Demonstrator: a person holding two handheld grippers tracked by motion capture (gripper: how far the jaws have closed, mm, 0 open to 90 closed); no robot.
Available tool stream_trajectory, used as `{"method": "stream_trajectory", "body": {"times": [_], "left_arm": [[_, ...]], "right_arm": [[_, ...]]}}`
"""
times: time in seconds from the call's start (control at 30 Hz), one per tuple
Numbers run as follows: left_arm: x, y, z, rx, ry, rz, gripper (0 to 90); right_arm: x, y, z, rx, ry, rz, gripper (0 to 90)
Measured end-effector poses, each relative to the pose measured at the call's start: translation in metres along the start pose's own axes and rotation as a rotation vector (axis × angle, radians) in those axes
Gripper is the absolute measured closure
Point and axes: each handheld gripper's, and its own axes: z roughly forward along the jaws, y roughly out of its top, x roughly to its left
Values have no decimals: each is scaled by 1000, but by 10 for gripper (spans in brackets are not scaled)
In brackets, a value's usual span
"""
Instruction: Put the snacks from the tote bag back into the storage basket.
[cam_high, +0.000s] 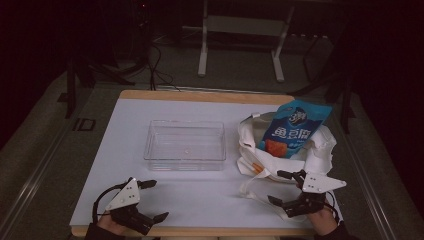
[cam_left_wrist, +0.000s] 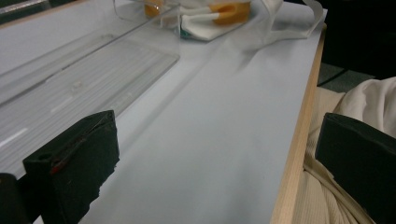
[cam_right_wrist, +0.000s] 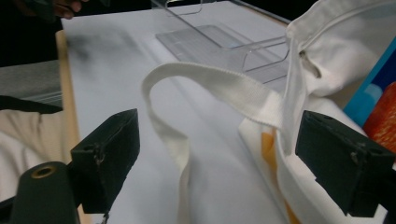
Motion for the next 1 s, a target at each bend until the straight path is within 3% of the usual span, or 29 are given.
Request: {"method": "stream_trajectory", "body": {"times": [0.17,0.2,0.23,0.27,0.37,0.47,0.53,0.7,1.0], "left_arm": [[0,0,0,8,1,2,0],[-2,2,1,24,-33,4,0],[-4,3,2,34,-45,2,0],[-5,4,3,34,-60,-3,0],[-7,9,4,28,-93,-63,0],[-9,15,4,6,-95,-108,0],[-11,19,3,-4,-83,-96,0],[-10,28,5,-22,-112,-106,0],[-9,50,15,-35,-122,-63,0]], "right_arm": [[-2,-1,-4,30,35,19,138],[-2,-1,-4,30,35,19,136],[-5,0,-10,39,86,40,135],[-5,1,-11,47,93,41,135],[-6,2,-18,72,92,56,134],[-5,3,-23,81,82,57,134],[-6,3,-27,78,88,53,132],[-6,6,-34,66,90,37,132],[-13,22,-41,19,80,9,128]]}}
